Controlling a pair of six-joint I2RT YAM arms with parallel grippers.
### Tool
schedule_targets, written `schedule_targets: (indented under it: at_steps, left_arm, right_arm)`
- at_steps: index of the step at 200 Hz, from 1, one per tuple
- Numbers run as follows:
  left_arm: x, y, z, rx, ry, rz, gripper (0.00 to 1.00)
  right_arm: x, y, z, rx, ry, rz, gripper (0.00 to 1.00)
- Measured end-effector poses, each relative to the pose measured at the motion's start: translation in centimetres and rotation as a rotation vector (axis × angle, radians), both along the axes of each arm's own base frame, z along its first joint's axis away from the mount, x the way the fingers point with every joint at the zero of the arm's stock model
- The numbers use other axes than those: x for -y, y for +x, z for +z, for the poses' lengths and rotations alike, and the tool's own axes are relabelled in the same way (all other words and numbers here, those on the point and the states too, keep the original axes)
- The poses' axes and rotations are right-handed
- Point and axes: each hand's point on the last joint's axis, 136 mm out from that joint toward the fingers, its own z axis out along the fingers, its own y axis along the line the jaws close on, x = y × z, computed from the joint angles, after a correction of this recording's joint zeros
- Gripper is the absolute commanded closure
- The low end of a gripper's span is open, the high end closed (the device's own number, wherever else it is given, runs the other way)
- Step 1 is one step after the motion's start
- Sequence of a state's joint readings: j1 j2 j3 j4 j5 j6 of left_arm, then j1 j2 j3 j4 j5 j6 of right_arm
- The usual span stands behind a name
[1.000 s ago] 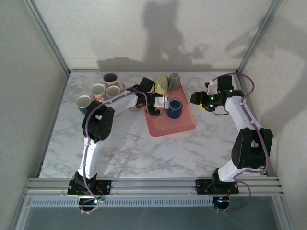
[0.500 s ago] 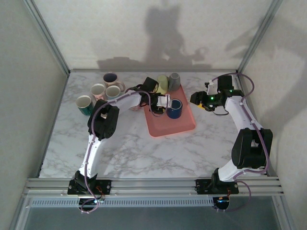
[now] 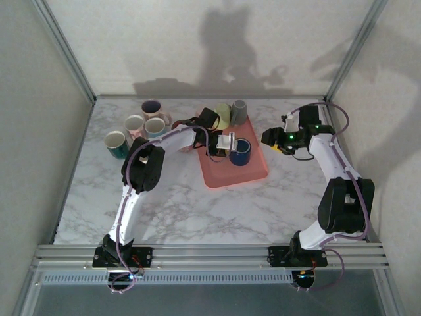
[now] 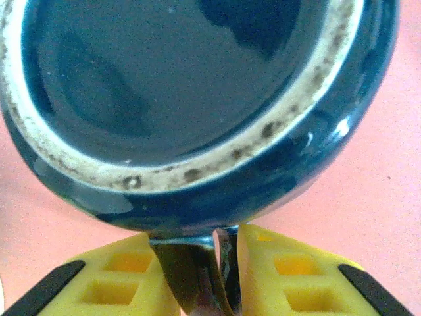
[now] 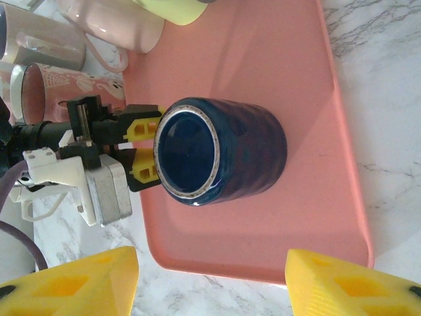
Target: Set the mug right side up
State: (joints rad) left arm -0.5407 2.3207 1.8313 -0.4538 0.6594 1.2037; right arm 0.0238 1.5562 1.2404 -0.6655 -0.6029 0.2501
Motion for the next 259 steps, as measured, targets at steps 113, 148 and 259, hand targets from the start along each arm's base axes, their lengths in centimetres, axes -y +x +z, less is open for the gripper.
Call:
schedule_targets:
  at_steps: [113, 148, 259]
  left_arm:
    - [0.8, -0.2, 1.8, -0.343, -0.073, 0.392, 1.00]
    - [0.1, 0.1, 6.1, -0.485, -0.155, 0.664, 1.00]
    - [-2.5, -4.3, 20.2, -1.028, -0.744, 1.076, 1.00]
  right_arm:
    - [0.5, -1.7, 0.4, 0.019, -0.022, -0.014, 0.39]
    - [0.1, -3.1, 1.2, 0.037, 0.005, -0.007, 0.39]
    - [-4.4, -6.7, 7.4, 0.196, 0.450, 0.069, 0.42]
